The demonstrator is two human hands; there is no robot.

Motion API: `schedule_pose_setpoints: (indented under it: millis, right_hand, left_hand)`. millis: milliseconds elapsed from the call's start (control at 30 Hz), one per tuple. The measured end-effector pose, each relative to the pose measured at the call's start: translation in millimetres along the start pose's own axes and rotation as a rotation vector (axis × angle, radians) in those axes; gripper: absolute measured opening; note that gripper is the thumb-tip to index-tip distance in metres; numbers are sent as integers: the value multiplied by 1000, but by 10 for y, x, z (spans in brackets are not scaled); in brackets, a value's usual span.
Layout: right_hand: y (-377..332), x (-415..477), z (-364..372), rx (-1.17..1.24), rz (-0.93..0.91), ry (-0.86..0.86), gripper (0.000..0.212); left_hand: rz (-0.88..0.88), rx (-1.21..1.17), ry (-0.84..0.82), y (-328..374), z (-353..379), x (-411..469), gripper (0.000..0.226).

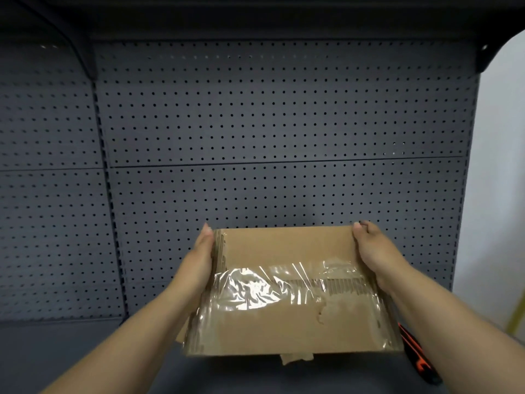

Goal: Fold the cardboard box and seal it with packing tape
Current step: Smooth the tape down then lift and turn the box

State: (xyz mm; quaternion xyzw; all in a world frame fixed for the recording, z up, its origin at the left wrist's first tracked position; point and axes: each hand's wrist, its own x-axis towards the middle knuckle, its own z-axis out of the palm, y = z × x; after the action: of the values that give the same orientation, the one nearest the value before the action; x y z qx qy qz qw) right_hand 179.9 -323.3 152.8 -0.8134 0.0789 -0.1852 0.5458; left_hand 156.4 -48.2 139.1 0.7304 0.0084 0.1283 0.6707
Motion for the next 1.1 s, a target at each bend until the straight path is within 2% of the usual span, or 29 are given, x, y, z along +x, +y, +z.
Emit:
schedule_pose_setpoints:
  millis: [200,333,467,567,667,733,833,967,1100]
  right_hand:
    - [-1,-176,29,30,-47,76,46]
    - [27,-361,-29,210,-66,75,41]
    - [51,-565,-87,446,27,51,38]
    - [83,-666,-144,472,160,-34,24]
    - [167,-745,-194,373,289,-192,23]
    - [240,-770,-242,311,307,-274,21]
    - [288,-865,-362,326,248,-317,8]
    - [310,-1039,-507,411,114,-315,32]
    - [356,-1105,-501,313,-7,-310,67]
  left_hand:
    - [-94,25,-4,-85,-32,-29,77]
    - [-150,-190,-28,-43,-161,-145,62]
    - [-230,-356,123,50,-415,-157,56]
    - [-345,-259,134,22,-468,-232,36]
    - [-429,-93,38,-63,-396,-417,29]
    - [-440,-23,17,-98,-374,-544,29]
    - [-369,-13,-30,-70,-395,-764,26]
    - [-183,-58,-46,-16,-447,-962,35]
    - [11,-45,-72,-37,-541,-988,72]
